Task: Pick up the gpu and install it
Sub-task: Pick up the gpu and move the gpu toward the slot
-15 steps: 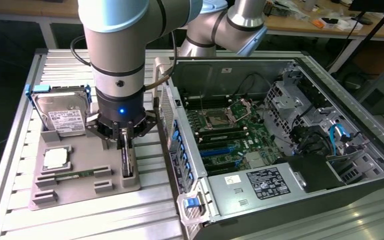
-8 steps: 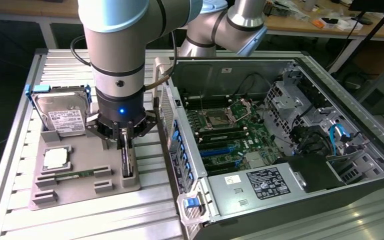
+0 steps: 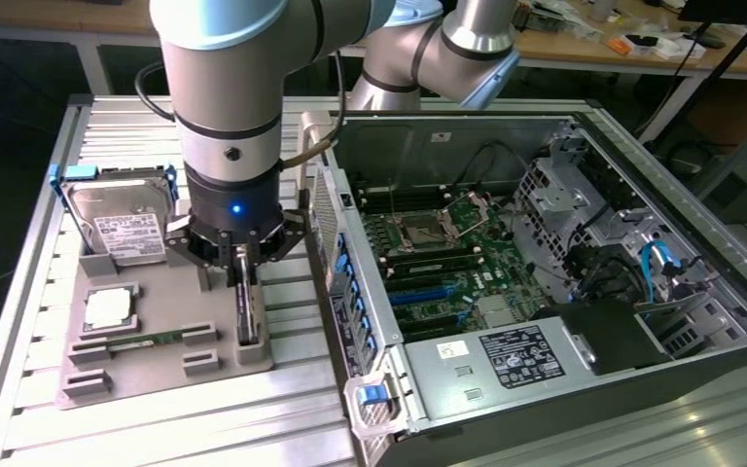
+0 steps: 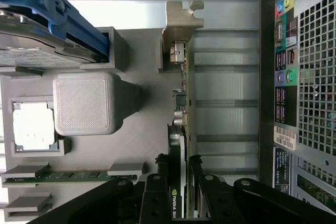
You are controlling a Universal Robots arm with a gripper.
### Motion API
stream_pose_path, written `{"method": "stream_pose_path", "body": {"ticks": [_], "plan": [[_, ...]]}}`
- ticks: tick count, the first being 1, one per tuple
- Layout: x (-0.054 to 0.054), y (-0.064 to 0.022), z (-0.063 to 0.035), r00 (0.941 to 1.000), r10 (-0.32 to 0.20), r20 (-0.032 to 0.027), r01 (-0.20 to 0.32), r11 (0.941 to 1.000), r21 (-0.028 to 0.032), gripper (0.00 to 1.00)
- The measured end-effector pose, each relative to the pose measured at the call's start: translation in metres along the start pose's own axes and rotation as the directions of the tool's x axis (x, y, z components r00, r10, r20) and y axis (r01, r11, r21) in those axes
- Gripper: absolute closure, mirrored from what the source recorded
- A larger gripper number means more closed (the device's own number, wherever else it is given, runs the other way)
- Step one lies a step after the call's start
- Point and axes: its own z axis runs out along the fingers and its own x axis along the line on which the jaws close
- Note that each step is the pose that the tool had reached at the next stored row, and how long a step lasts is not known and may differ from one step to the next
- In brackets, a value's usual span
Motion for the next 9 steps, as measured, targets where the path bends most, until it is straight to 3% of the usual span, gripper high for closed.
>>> {"method": "stream_pose_path", "body": {"ticks": [9], "plan": [[0.0001, 0.0002, -0.0101, 1.0, 0.0, -0.0001, 0.0, 1.0, 0.0, 0.73]]}}
